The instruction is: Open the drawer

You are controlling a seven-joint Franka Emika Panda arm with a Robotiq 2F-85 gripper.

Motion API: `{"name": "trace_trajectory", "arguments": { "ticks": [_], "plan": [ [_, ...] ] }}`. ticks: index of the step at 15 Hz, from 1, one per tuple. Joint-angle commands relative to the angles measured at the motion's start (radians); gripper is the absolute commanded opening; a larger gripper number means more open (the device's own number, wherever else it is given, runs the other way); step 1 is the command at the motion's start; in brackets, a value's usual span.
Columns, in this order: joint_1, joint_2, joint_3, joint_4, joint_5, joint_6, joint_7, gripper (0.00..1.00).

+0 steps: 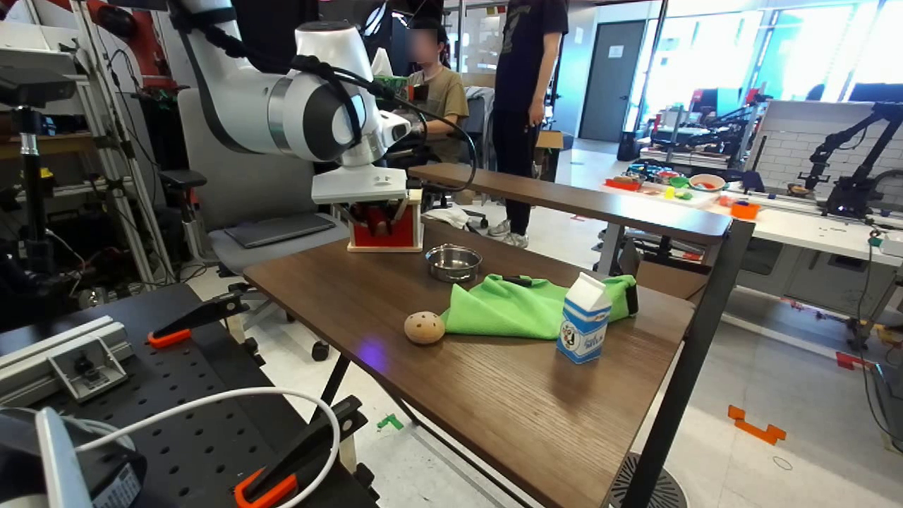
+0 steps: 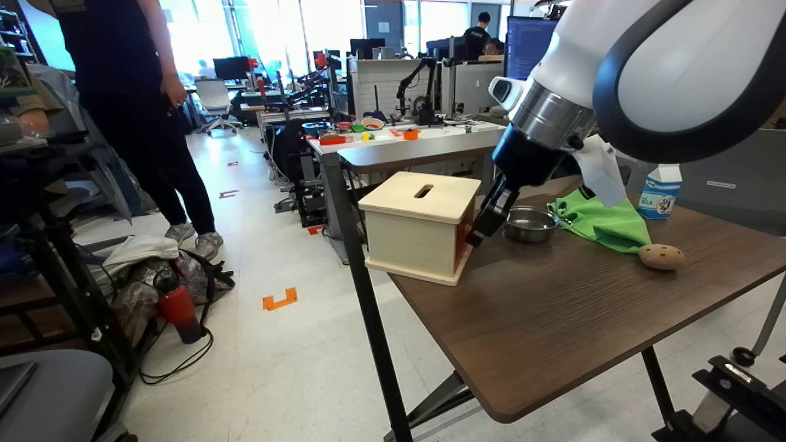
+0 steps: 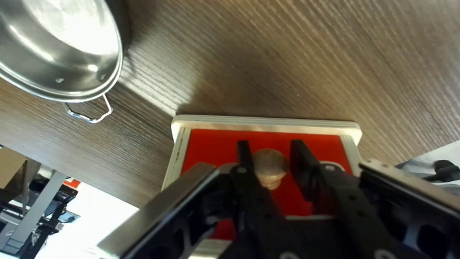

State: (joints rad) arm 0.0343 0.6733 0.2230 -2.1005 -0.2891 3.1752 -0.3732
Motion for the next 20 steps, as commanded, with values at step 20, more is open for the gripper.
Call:
{"name": "trace_trajectory", "arguments": {
  "ticks": [20],
  "plan": [
    [-0.298,-0.088,0.165,-0.229,-0.101,0.0,-0.162,0.07]
  ]
}}
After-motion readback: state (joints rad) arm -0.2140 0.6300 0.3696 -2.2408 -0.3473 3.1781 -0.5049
